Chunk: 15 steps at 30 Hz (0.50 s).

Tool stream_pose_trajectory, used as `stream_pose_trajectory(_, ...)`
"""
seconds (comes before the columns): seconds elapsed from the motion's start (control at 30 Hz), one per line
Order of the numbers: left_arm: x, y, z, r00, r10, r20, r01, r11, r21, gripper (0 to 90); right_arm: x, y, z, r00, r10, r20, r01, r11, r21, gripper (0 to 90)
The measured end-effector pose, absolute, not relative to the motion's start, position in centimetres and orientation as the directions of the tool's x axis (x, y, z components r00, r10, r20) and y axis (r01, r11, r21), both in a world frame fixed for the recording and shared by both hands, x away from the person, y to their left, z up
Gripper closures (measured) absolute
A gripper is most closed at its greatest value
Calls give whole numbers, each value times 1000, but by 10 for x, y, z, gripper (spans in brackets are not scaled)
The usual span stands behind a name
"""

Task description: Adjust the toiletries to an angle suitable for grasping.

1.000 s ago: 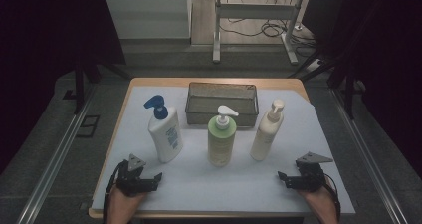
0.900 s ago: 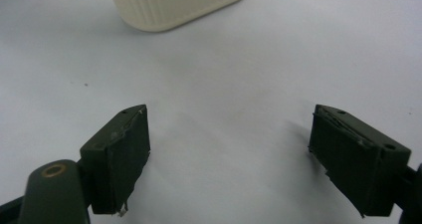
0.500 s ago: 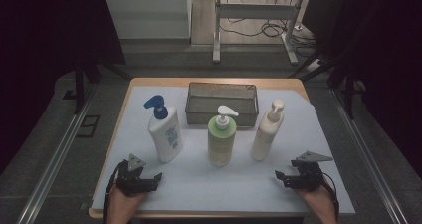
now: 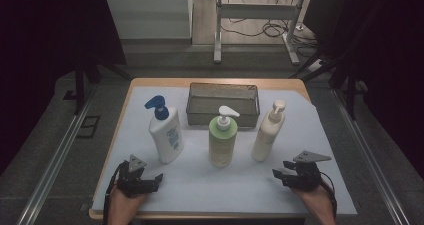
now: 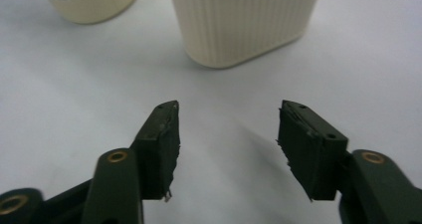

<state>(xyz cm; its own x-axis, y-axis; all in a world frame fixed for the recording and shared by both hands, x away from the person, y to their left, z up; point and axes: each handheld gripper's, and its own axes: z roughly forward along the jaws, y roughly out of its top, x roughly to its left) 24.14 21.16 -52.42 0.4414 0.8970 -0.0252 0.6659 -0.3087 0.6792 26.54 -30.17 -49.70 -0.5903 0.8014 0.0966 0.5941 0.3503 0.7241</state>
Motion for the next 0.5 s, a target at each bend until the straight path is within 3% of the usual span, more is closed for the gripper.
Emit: stream_pose_trajectory(0.5,241,212,-524,441,897,-25,664,-308,681,107,269,-278,-489,-647,753,121,565,367,739,680)
